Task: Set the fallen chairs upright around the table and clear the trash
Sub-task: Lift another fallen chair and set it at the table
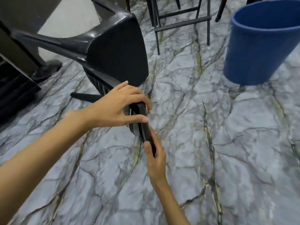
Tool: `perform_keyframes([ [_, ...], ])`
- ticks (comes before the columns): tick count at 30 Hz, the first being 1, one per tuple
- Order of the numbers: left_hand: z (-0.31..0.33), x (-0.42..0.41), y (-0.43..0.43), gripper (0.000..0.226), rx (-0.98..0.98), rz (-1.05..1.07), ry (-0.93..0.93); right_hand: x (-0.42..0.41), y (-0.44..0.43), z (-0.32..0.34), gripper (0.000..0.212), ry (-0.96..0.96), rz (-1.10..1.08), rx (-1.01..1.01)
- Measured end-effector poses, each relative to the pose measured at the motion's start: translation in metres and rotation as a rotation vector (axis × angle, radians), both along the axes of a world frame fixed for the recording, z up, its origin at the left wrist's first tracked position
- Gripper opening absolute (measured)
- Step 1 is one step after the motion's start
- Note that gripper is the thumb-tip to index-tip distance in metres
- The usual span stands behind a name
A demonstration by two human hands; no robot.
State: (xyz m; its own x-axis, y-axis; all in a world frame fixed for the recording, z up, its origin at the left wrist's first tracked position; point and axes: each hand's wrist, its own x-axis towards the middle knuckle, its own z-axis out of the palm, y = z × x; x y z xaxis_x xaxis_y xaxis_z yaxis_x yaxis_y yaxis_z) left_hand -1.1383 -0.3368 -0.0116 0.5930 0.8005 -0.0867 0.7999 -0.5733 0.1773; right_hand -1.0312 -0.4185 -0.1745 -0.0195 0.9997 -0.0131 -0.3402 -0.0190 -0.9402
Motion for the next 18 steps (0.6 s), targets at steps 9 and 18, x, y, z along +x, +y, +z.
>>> perform_keyframes([
  [9, 0.015, 0.006, 0.008, 0.037, -0.056, -0.073, 0.075, -0.007, -0.001, -0.007, 0.071, 0.034, -0.119, -0.021],
  [18, 0.082, 0.013, 0.025, 0.032, -0.073, -0.060, -0.043, 0.006, 0.012, 0.070, 0.066, -0.059, -0.165, -0.038],
])
